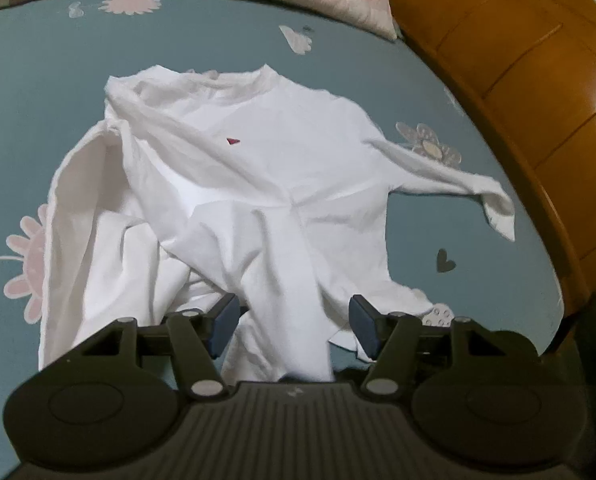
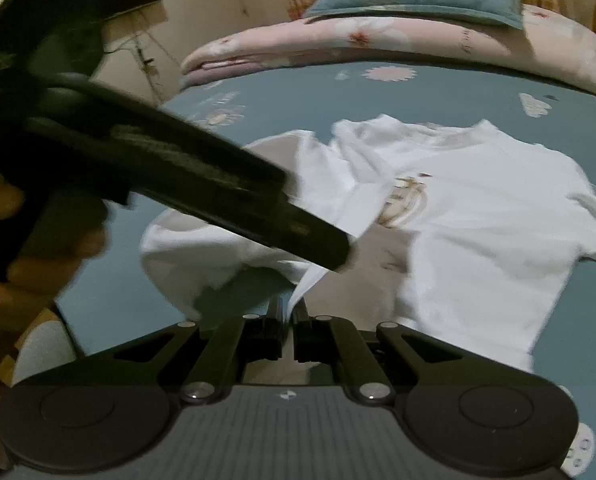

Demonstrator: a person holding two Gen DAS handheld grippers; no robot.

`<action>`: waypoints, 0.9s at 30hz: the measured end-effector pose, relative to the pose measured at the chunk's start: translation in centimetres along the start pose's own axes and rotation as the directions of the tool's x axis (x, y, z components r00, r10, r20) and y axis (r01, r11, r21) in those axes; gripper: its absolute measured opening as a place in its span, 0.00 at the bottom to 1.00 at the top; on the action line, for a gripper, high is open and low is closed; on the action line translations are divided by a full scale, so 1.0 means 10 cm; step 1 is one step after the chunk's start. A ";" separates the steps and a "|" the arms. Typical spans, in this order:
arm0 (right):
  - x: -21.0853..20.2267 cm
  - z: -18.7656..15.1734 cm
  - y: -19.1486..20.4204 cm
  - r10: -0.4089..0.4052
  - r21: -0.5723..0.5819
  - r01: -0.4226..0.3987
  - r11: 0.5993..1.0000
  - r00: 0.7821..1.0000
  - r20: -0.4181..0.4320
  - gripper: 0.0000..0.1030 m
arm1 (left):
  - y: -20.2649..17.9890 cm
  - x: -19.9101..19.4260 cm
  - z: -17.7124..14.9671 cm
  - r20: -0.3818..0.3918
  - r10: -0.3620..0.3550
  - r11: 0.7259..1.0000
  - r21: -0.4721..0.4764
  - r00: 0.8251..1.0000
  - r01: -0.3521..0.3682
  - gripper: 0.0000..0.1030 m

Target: Fold clothes

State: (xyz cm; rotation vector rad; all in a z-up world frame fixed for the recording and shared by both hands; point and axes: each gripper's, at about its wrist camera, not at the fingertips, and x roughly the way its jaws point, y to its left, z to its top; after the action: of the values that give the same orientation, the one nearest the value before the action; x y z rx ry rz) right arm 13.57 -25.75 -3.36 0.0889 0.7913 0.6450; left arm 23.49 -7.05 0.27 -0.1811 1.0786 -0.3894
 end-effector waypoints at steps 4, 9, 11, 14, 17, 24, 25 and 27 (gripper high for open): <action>0.04 0.00 0.13 0.030 -0.003 -0.030 1.000 0.999 0.011 0.05 | -0.04 0.12 0.04 -0.048 0.078 0.997 0.034 0.996 -0.076 0.59; 0.04 0.01 0.30 0.028 -0.042 -0.027 0.999 0.999 0.022 0.05 | -0.04 0.20 -0.02 -0.077 0.151 0.986 0.079 0.986 -0.145 0.38; 0.02 0.01 0.35 0.025 -0.052 -0.023 0.998 0.999 0.028 0.05 | -0.03 0.21 -0.05 -0.088 0.153 0.985 0.098 0.984 -0.145 0.16; -0.01 0.02 0.38 0.018 -0.060 -0.016 0.998 0.999 0.032 0.08 | 0.00 0.17 -0.10 -0.065 0.165 0.981 0.120 0.984 -0.156 0.05; -0.07 0.01 0.37 0.018 -0.057 -0.016 0.998 0.999 0.036 0.15 | 0.02 0.11 -0.11 -0.043 0.185 0.975 0.137 0.982 -0.177 0.04; -0.39 -0.03 0.18 -0.038 -0.043 0.041 0.998 0.997 0.062 0.28 | 0.13 -0.26 -0.01 0.061 0.267 0.946 0.176 0.962 -0.274 0.03; -0.43 -0.03 0.14 -0.053 -0.036 0.056 0.998 0.996 0.065 0.29 | 0.18 -0.34 0.03 0.076 0.282 0.942 0.169 0.957 -0.291 0.03; -0.50 -0.04 0.06 -0.078 -0.022 0.079 0.997 0.994 0.073 0.29 | 0.29 -0.48 0.11 0.100 0.312 0.933 0.155 0.945 -0.324 0.03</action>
State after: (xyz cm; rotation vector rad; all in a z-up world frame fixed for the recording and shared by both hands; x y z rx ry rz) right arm 10.38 -28.15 -0.31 0.0576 0.7134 0.5741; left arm 23.09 -2.53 3.74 0.1307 0.9767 -0.1781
